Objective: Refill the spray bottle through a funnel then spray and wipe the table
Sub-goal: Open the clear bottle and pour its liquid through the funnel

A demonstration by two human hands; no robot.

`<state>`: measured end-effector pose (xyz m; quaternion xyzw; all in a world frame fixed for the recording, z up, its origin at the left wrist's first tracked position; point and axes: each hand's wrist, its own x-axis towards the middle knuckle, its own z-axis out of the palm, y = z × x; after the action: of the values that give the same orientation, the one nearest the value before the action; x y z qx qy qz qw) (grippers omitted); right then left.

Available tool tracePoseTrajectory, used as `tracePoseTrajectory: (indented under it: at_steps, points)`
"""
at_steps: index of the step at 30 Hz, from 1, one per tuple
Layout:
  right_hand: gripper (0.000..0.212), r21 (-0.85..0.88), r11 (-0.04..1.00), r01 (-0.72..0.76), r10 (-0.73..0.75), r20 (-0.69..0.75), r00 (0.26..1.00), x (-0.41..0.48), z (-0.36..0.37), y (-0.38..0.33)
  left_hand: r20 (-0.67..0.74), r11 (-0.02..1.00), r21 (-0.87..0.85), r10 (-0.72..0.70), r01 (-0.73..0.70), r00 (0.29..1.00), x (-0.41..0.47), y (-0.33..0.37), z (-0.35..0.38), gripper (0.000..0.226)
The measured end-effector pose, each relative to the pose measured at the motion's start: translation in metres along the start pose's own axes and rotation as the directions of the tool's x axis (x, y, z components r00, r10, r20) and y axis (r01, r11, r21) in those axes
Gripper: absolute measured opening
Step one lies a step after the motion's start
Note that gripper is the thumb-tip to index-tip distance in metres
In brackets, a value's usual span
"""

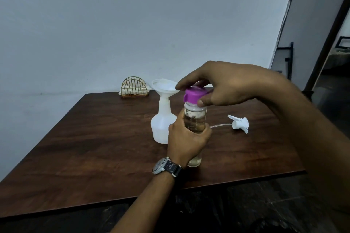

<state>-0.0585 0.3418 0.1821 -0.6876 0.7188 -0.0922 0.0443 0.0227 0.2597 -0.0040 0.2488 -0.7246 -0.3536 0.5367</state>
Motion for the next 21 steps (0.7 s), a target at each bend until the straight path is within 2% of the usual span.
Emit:
tracePoseTrajectory:
  at_steps: [2,5,7,10,17,21]
  points:
    - [0.067,0.007,1.000,-0.025,0.025,0.003,1.000,-0.002,0.000,-0.002,0.007,1.000,-0.003,-0.011,0.011,1.000,0.000,0.000,0.000,0.032]
    - [0.079,-0.088,0.989,-0.121,0.108,-0.138,0.985,0.002,0.001,-0.001,0.005,1.000,-0.013,-0.018,0.018,1.000,0.000,-0.001,0.001,0.028]
    - [0.068,-0.105,0.986,-0.132,0.114,-0.164,0.980,0.004,0.003,0.000,0.005,1.000,-0.009,-0.016,0.016,1.000,-0.001,0.000,0.001,0.028]
    - [0.048,-0.075,0.994,-0.082,0.072,-0.128,0.989,0.005,0.006,0.002,0.017,1.000,-0.005,-0.029,0.029,0.999,0.000,0.001,0.000,0.030]
    - [0.056,-0.025,1.000,0.014,-0.016,-0.076,0.997,-0.003,0.000,0.008,0.039,0.999,0.004,-0.041,0.041,0.998,0.001,0.000,-0.001,0.026]
    - [0.056,0.123,0.991,0.048,-0.029,-0.150,0.988,-0.008,-0.001,0.021,0.046,0.999,0.012,-0.045,0.045,0.998,0.001,0.001,-0.002,0.028]
